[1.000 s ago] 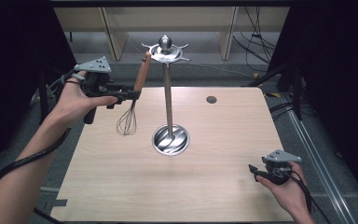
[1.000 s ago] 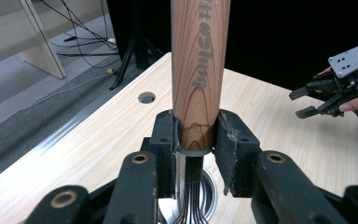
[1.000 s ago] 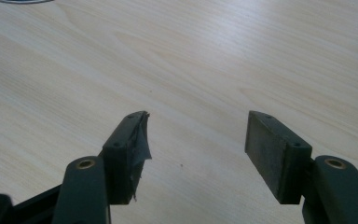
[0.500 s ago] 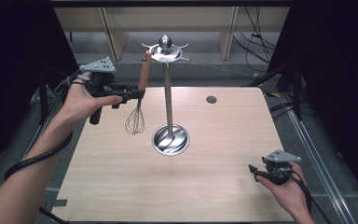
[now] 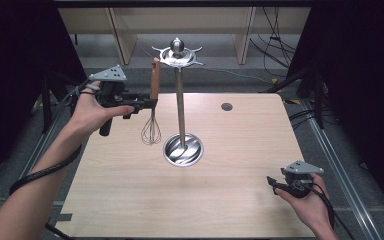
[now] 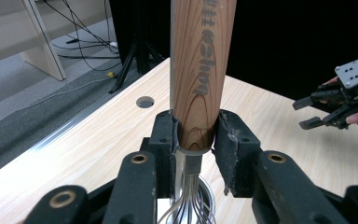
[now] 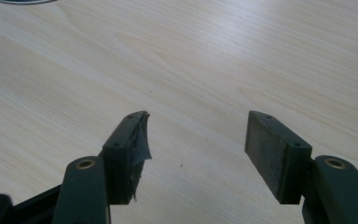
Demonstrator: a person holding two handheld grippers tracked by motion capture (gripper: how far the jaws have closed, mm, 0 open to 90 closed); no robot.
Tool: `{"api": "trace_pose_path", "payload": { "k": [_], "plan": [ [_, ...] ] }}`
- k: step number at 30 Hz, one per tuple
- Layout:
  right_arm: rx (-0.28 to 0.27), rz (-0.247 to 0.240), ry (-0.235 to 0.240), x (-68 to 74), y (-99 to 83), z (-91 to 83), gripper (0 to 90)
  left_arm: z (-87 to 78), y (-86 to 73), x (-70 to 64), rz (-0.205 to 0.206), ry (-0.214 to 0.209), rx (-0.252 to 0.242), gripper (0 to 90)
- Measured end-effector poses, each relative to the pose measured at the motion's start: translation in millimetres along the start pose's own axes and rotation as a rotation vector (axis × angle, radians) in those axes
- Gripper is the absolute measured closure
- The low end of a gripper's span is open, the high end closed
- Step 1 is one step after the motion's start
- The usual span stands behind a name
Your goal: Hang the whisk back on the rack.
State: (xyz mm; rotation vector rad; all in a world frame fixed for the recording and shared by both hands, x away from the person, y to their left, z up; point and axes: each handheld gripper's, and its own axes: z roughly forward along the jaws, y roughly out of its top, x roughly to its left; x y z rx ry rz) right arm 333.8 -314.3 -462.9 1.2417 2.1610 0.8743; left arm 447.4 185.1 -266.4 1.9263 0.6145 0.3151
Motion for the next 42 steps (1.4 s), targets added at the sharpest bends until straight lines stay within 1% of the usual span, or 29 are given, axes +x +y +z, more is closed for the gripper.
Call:
{"api": "trace_pose_path", "payload": {
  "k": [1,4,5,10,13,15,16,17,18,22,23,24,27,29,31,32,33,34,36,38,39,40,41,42],
  "plan": [
    [0.008,0.002,-0.005,0.3,0.1,-1.4,39.8,0.2,-0.2,-0.1,0.0,0.0,-0.001,68.6],
    [0.008,0.002,-0.005,0.2,0.1,-1.6,39.8,0.8,-0.5,-0.6,-0.003,-0.001,-0.004,68.5],
    [0.016,0.025,-0.002,1.6,0.8,-2.3,39.8,1.1,-0.6,-0.7,-0.003,-0.002,-0.006,68.4],
    [0.013,0.023,-0.003,1.5,0.9,-2.5,39.9,1.3,-1.4,-2.2,-0.009,0.009,-0.014,67.8],
    [0.011,0.023,-0.004,1.4,0.9,-2.7,39.9,0.8,-1.8,-2.8,-0.015,0.006,-0.033,66.8],
    [0.01,0.023,-0.004,1.4,0.9,-2.8,39.9,-0.7,-1.2,-3.3,-0.016,0.011,-0.048,65.4],
    [0.009,0.022,-0.004,1.3,0.9,-2.8,39.9,-2.0,-0.8,-3.8,-0.01,0.02,-0.047,64.9],
    [0.002,-0.004,-0.008,-0.4,0.2,-2.1,39.9,-2.6,-1.0,-4.1,-0.008,0.019,-0.055,64.0],
    [0.007,0.016,0.01,0.5,0.3,-1.7,39.9,-3.7,-1.1,-4.9,-0.006,0.024,-0.057,62.9],
    [0.005,0.015,0.008,0.5,0.3,-1.8,39.8,-9.3,-3.5,-8.4,-0.002,0.035,-0.072,57.7],
    [0.004,0.012,0.004,0.4,0.3,-1.9,39.8,-11.1,-4.6,-9.5,-0.004,0.038,-0.077,56.4],
    [0.0,0.001,-0.011,-0.3,0.3,-2.5,39.8,-12.9,-6.2,-10.5,-0.004,0.041,-0.081,54.9],
    [-0.003,0.0,-0.01,-0.5,0.3,-2.8,39.8,-17.9,-14.1,-15.4,-0.002,0.065,-0.088,48.4],
    [-0.002,0.002,-0.013,-0.6,0.2,-2.7,39.8,-21.4,-21.8,-18.3,-0.008,0.076,-0.095,45.8],
    [0.0,0.002,-0.01,-0.4,0.3,-2.5,39.8,-24.3,-28.2,-21.2,-0.008,0.098,-0.092,42.4],
    [0.0,0.004,-0.01,0.0,0.3,-2.5,39.8,-25.5,-32.2,-22.7,-0.007,0.11,-0.092,41.4],
    [0.0,0.006,-0.005,0.3,0.4,-2.3,39.8,-26.2,-36.2,-24.0,-0.007,0.113,-0.094,40.4],
    [0.005,0.02,0.007,1.1,0.5,-1.9,39.8,-27.5,-40.0,-25.6,-0.007,0.123,-0.092,39.5],
    [-0.001,0.002,-0.011,0.3,0.5,-2.0,39.8,-30.1,-48.0,-28.6,-0.016,0.129,-0.099,38.2],
    [-0.002,0.002,-0.012,0.3,0.5,-2.1,39.8,-32.6,-55.9,-31.6,-0.019,0.132,-0.102,37.4],
    [0.015,0.046,0.0,3.9,0.1,-2.8,39.8,-34.0,-59.7,-32.9,-0.018,0.137,-0.103,37.0],
    [0.008,0.03,-0.002,2.9,0.2,-2.5,39.8,-35.4,-63.5,-34.5,-0.023,0.143,-0.105,36.8],
    [0.007,0.029,-0.003,2.7,0.1,-2.5,39.8,-36.2,-67.5,-35.6,-0.023,0.142,-0.111,36.4],
    [-0.004,0.005,-0.014,0.3,0.4,-2.6,39.8,-38.4,-70.7,-37.7,-0.023,0.161,-0.101,36.1]
  ]
}}
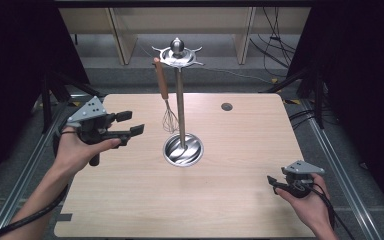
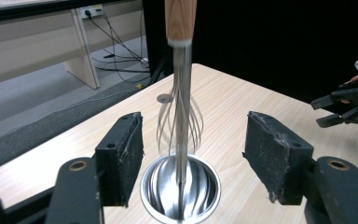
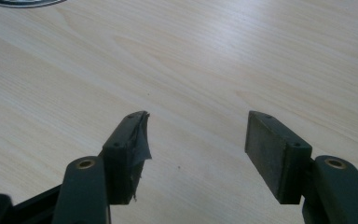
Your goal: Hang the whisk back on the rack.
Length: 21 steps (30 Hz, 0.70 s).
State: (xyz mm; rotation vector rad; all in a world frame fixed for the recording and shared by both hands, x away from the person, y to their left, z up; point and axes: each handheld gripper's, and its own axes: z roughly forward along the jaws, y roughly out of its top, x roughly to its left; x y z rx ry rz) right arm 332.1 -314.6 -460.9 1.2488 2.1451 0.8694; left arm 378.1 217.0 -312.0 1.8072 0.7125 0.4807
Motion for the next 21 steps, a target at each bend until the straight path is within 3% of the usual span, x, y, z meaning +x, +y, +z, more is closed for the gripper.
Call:
{"api": "trace_pose_path", "payload": {
  "k": [3,4,7,8,10,11,14,21],
  "plan": [
    [0.006,0.018,0.005,1.2,0.6,-0.4,39.8,-5.5,-8.6,-2.3,0.019,0.029,-0.015,35.7],
    [0.005,0.002,0.009,0.3,0.0,0.6,39.8,-7.3,-11.2,-3.1,0.022,0.038,-0.022,35.4],
    [0.009,0.011,0.02,0.7,0.3,-0.1,39.8,-12.7,-19.1,-7.3,0.006,0.061,-0.032,34.6],
    [0.006,-0.002,-0.004,0.3,0.4,-1.0,39.8,-14.3,-21.7,-9.3,0.003,0.068,-0.034,34.5],
    [0.006,-0.003,-0.002,0.0,0.3,-0.8,39.8,-16.1,-28.0,-13.3,-0.007,0.072,-0.052,34.5],
    [0.01,0.01,0.02,0.5,0.3,0.0,39.8,-17.3,-30.8,-14.5,-0.005,0.075,-0.053,34.4],
    [0.007,0.014,0.019,1.5,0.4,0.1,39.8,-20.8,-40.1,-17.5,0.009,0.092,-0.038,34.2],
    [0.003,0.0,0.0,0.7,0.3,-0.8,39.8,-20.4,-66.8,-21.1,-0.014,0.126,-0.036,33.8]
  ]
}}
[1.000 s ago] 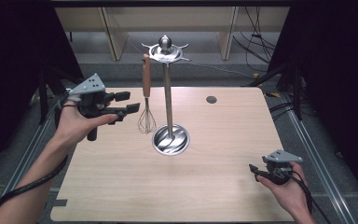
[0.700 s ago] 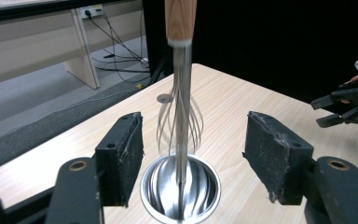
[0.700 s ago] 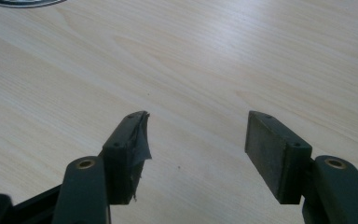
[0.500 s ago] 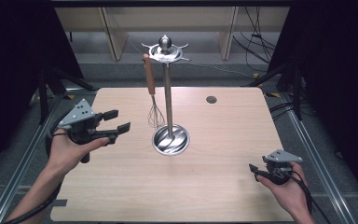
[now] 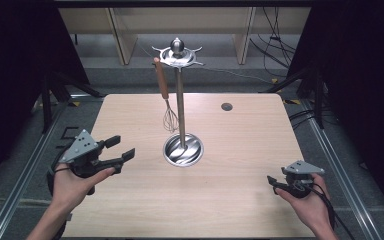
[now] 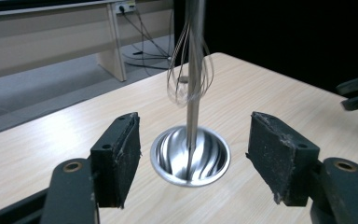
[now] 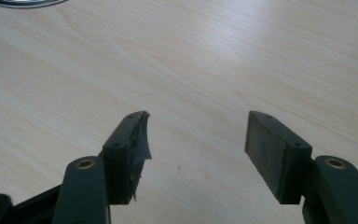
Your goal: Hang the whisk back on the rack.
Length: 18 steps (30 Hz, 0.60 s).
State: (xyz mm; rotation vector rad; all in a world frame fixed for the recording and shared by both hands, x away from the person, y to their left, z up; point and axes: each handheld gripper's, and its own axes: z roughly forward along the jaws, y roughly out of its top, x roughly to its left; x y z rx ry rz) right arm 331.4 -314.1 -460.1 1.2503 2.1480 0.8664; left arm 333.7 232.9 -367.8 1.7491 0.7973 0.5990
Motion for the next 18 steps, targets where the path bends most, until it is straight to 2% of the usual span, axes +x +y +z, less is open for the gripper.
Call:
{"api": "trace_pose_path", "payload": {
  "k": [4,5,6,7,8,9,10,11,12,13,14,15,16,18],
  "plan": [
    [0.004,0.013,0.019,0.8,-0.1,0.9,39.8,1.9,-19.2,-0.4,-0.016,0.014,0.034,33.7],
    [0.004,0.013,0.019,0.9,0.0,0.9,39.8,3.3,-24.1,0.4,-0.009,0.009,0.034,33.7],
    [-0.01,-0.015,0.019,-0.6,0.0,1.8,39.8,3.4,-28.7,0.2,-0.015,0.015,0.049,33.7],
    [-0.004,0.019,0.016,2.4,-0.5,1.3,39.8,3.5,-33.4,-0.1,-0.025,0.022,0.061,33.7],
    [0.002,0.013,0.016,2.0,-0.3,0.9,39.8,5.2,-38.2,0.8,-0.025,0.015,0.057,33.7],
    [-0.011,0.0,0.017,1.3,-0.4,1.9,39.8,5.2,-42.6,0.6,-0.026,0.028,0.075,33.7],
    [-0.01,0.009,0.017,1.9,-0.2,1.8,39.8,5.8,-47.4,0.4,-0.032,0.033,0.088,33.7],
    [0.004,0.039,0.019,3.6,0.6,0.5,39.8,7.4,-51.9,1.9,-0.024,0.027,0.09,33.7],
    [0.004,0.039,0.019,3.7,0.6,0.5,39.8,8.9,-56.8,2.1,-0.039,0.028,0.091,33.7],
    [0.003,0.039,0.019,3.6,0.6,0.6,39.8,9.5,-60.8,3.1,-0.036,0.031,0.102,33.7],
    [0.02,0.064,0.01,5.3,0.7,-0.8,39.8,10.6,-65.2,3.0,-0.053,0.033,0.108,33.7],
    [0.022,0.063,0.01,5.3,0.6,-0.7,39.8,12.0,-68.9,3.6,-0.051,0.041,0.11,33.7],
    [0.009,0.027,0.006,2.4,0.6,0.2,39.8,12.7,-72.1,5.2,-0.039,0.043,0.118,33.7],
    [0.013,0.027,0.006,2.4,0.5,0.0,39.7,14.7,-78.8,4.3,-0.06,0.053,0.129,33.7]
  ]
}}
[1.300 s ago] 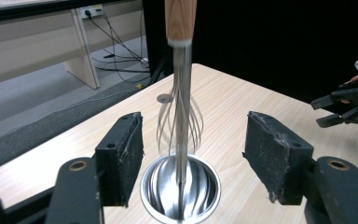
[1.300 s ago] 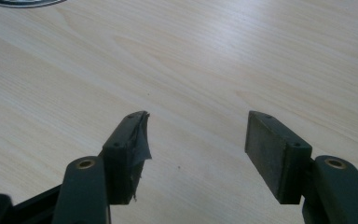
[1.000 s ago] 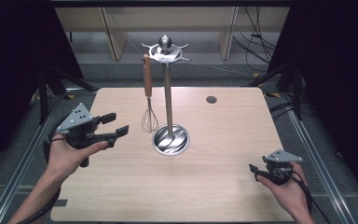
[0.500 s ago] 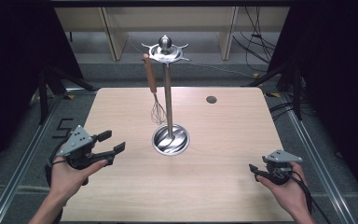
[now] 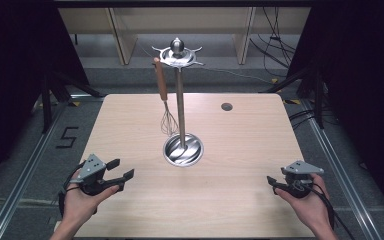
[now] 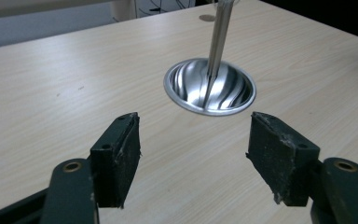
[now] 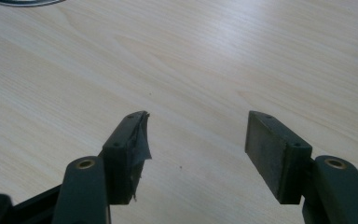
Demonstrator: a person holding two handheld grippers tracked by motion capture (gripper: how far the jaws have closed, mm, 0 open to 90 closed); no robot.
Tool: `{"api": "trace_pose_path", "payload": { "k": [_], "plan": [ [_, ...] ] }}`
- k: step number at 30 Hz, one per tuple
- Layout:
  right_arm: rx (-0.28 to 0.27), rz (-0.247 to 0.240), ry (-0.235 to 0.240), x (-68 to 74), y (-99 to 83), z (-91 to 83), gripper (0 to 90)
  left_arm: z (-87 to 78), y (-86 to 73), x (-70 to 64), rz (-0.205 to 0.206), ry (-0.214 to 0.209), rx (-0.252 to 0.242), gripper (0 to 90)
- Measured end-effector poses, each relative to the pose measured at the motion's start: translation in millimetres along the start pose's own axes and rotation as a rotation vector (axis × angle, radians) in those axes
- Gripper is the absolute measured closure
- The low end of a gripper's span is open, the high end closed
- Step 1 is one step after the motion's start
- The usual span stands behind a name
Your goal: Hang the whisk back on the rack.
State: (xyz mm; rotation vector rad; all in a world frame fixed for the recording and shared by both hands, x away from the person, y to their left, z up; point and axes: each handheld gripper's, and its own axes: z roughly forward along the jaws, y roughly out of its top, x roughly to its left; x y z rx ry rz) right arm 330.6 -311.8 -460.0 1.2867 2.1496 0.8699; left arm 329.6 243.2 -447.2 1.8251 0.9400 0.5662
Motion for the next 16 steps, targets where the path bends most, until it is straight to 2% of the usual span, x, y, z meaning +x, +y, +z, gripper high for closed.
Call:
{"api": "trace_pose_path", "payload": {
  "k": [4,6,9,10,11,13,14,15,16],
  "plan": [
    [-0.002,0.002,0.002,0.0,0.0,0.2,39.8,5.3,-11.4,0.8,0.008,0.032,0.021,33.9],
    [0.001,-0.005,0.003,-0.3,0.0,-0.2,39.8,7.4,-17.3,1.4,-0.003,0.032,0.029,34.1],
    [-0.014,-0.044,0.001,-2.7,-0.2,1.1,39.8,9.5,-24.1,1.7,0.013,0.028,0.053,34.3],
    [-0.007,-0.026,0.005,-1.5,0.4,0.5,39.8,10.1,-25.1,1.9,0.015,0.027,0.06,34.4],
    [-0.016,-0.05,-0.001,-3.0,0.0,1.2,39.8,10.3,-26.8,0.2,-0.011,0.032,0.071,34.3],
    [-0.011,-0.034,0.001,-1.8,0.4,0.7,39.7,11.8,-26.9,2.9,0.026,0.029,0.071,34.3],
    [-0.01,-0.033,0.003,-1.6,0.4,0.7,39.7,11.5,-28.1,1.1,-0.016,0.037,0.08,34.4],
    [-0.016,-0.052,0.003,-2.8,-0.1,1.2,39.7,12.4,-27.7,3.6,0.008,0.032,0.073,34.4],
    [-0.017,-0.05,0.003,-2.7,-0.1,1.0,39.7,12.3,-27.7,5.3,0.021,0.034,0.074,34.4]
  ]
}}
